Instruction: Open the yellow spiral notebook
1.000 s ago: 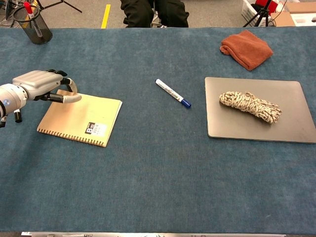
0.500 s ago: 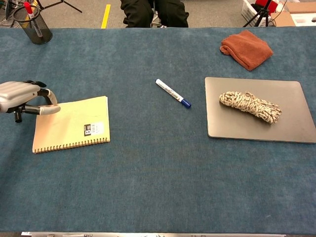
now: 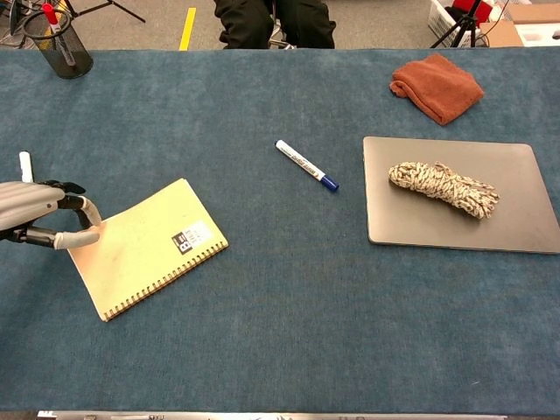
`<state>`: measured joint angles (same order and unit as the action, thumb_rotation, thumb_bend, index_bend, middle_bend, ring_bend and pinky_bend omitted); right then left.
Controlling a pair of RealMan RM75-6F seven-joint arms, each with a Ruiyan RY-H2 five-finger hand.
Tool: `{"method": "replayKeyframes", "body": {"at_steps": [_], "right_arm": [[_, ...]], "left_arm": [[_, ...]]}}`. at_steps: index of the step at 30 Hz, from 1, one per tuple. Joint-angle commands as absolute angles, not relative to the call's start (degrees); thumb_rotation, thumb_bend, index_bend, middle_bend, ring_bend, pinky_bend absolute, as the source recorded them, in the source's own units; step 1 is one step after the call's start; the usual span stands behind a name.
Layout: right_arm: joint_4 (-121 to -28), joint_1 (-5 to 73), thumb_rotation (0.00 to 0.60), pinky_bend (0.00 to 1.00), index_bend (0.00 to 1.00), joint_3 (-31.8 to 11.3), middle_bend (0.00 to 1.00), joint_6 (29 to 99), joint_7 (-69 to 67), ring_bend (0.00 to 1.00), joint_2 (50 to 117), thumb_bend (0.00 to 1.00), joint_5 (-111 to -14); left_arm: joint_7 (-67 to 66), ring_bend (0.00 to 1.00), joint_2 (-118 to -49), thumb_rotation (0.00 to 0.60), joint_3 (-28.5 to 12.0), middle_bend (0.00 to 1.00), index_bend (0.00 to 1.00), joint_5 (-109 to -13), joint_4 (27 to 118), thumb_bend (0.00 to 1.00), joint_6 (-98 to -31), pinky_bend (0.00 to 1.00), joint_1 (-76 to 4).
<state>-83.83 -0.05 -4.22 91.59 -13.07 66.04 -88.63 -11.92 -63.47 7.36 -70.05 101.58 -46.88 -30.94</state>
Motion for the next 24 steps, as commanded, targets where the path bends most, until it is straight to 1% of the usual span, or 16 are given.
{"method": "replayKeyframes", "body": {"at_steps": [1, 2, 3, 4, 6, 8, 10, 19, 24], "right_arm": [[-83.81, -0.02, 0.600, 0.18, 0.16, -4.20, 0.21, 91.60, -13.05, 0.10, 66.08, 0.19, -88.69], [-83.79, -0.01, 0.600, 0.18, 0.16, -4.19, 0.21, 91.59, -13.06, 0.10, 66.11, 0.19, -88.68], [-83.79, 0.00, 0.600, 0.18, 0.16, -4.18, 0.21, 91.55, -13.07, 0.10, 66.14, 0.19, -88.66], [-83.77, 0.01, 0.600, 0.18, 0.16, -4.17, 0.21, 91.52, -13.07, 0.10, 66.15, 0.19, -88.65], [-83.76, 0.01, 0.600, 0.18, 0.16, -4.13, 0.21, 91.52, -13.02, 0.10, 66.17, 0.19, -88.68], [-83.78, -0.01, 0.600, 0.18, 0.16, -4.15, 0.21, 91.59, -13.00, 0.10, 66.16, 0.19, -88.67], [-83.81, -0.05, 0.600, 0.18, 0.16, -4.15, 0.21, 91.64, -13.01, 0.10, 66.13, 0.19, -88.63], [-83.49, -0.37, 0.600, 0.18, 0.16, -4.15, 0.21, 91.60, -13.22, 0.10, 65.97, 0.19, -87.97], [-83.45, -0.39, 0.600, 0.18, 0.16, -4.24, 0.21, 91.53, -13.28, 0.10, 65.76, 0.19, -87.79]], "left_arm": [[-11.98, 0.05, -63.96, 0.466, 7.30, 0.20, 0.15, -75.87, 102.88, 0.17, -50.95, 0.00, -29.72], [-11.88, 0.04, -64.46, 0.551, 7.19, 0.17, 0.11, -77.56, 102.75, 0.17, -52.09, 0.00, -29.43], [-11.76, 0.03, -64.96, 0.588, 7.09, 0.14, 0.08, -79.06, 102.59, 0.17, -52.97, 0.00, -29.26], [-11.42, 0.01, -65.60, 0.600, 6.92, 0.11, 0.05, -80.83, 102.41, 0.17, -53.72, 0.00, -29.25], [-10.57, 0.00, -66.82, 0.600, 6.39, 0.05, 0.01, -83.17, 102.00, 0.17, -54.43, 0.00, -29.56], [-10.24, 0.00, -67.79, 0.600, 5.90, 0.02, 0.00, -84.48, 101.80, 0.17, -54.31, 0.00, -30.15], [-10.48, 0.00, -68.82, 0.600, 5.34, 0.00, 0.00, -85.25, 101.73, 0.17, -53.34, 0.00, -31.20], [-12.77, 0.00, -74.65, 0.600, 2.89, 0.00, 0.00, -82.27, 100.99, 0.17, -47.51, 0.00, -35.27], [-14.94, 0.00, -77.82, 0.600, 1.55, 0.00, 0.00, -79.59, 100.17, 0.17, -45.89, 0.00, -36.86]]}}
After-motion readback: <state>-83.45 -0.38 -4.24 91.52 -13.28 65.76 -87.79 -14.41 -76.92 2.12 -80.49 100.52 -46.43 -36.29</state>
